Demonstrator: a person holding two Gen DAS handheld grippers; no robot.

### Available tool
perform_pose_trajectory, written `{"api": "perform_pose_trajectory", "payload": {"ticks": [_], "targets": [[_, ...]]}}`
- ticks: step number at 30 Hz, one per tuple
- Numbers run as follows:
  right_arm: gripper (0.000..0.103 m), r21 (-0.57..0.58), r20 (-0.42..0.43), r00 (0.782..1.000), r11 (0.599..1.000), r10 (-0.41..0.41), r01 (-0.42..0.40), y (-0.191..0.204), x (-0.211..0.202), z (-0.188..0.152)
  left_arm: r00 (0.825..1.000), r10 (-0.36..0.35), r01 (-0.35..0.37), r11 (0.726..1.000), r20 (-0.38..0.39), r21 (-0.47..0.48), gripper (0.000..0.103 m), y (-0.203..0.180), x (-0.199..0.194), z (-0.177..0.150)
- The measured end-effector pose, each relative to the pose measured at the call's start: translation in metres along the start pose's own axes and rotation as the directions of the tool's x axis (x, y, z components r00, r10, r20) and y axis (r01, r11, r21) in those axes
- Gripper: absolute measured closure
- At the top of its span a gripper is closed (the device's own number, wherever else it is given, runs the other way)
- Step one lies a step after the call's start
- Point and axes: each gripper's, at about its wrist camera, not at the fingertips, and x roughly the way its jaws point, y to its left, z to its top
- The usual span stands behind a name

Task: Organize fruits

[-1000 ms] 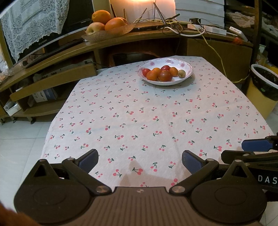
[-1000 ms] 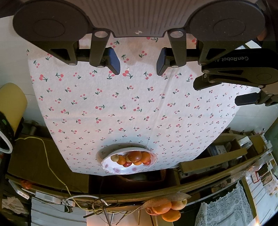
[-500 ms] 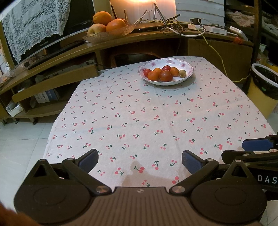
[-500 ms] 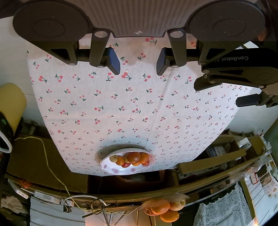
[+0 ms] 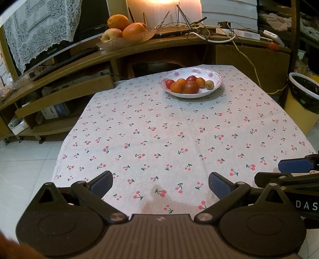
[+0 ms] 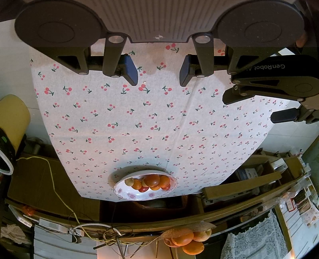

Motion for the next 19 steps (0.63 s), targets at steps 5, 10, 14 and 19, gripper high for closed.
{"api": "perform_pose_trajectory", "payload": {"ticks": [5,10,14,19], "targets": [[0.055,0.0,0.0,1.0,1.0,0.0,0.0,0.0,0.0,0.0,1.0,0.005,-0.005,1.0,0.003,0.002,0.0,-0.0005,-0.0017,-0.001],[0.055,0.0,0.001,1.0,1.0,0.001,-0.001,0.0007,-0.0004,-0.0008,1.0,0.01,-0.01,1.0,0.008,0.005,0.0,-0.0002,-0.0023,-0.0006],[0.055,-0.001,0.001,1.0,1.0,0.0,0.0,0.0011,-0.0001,-0.0005,1.0,0.015,-0.015,1.0,0.01,0.006,0.0,-0.0023,-0.0025,-0.0011],[0.055,-0.002,0.001,1.0,1.0,0.003,-0.003,0.0033,-0.0007,-0.0012,1.0,0.023,-0.023,1.0,0.014,0.006,0.0,-0.0019,-0.0029,-0.0015]]}}
